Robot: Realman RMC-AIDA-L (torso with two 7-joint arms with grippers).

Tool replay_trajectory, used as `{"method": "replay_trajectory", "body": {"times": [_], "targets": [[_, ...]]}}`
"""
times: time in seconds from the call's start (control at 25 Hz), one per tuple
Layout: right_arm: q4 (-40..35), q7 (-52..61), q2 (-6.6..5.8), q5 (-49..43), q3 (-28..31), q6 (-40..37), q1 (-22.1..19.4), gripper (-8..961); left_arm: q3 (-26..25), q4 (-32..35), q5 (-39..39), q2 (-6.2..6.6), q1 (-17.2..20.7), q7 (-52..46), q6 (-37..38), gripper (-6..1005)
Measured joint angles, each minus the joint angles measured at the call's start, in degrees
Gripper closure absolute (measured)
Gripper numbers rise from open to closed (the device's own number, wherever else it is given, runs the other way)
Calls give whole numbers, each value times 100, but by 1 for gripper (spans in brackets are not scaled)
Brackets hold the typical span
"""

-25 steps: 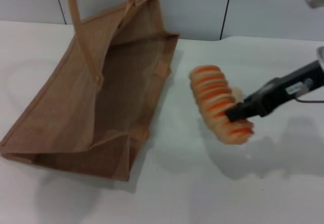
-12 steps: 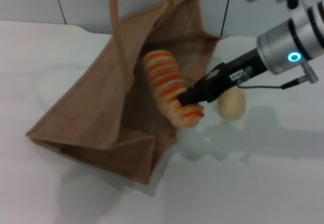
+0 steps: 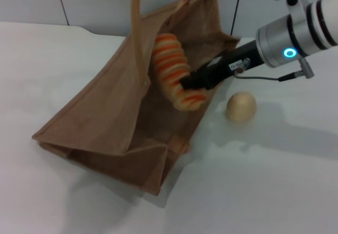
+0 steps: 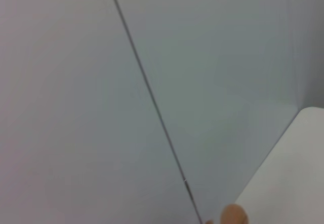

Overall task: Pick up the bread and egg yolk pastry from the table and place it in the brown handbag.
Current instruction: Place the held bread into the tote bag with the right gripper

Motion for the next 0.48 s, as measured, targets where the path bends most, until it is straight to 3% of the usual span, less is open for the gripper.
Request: {"method": "replay_trajectory", "body": {"times": [0.48], "targets": [[712,-273,13,187,-69,-811,341,805,285,89,-228,-6,-181,-164,181,885]]}}
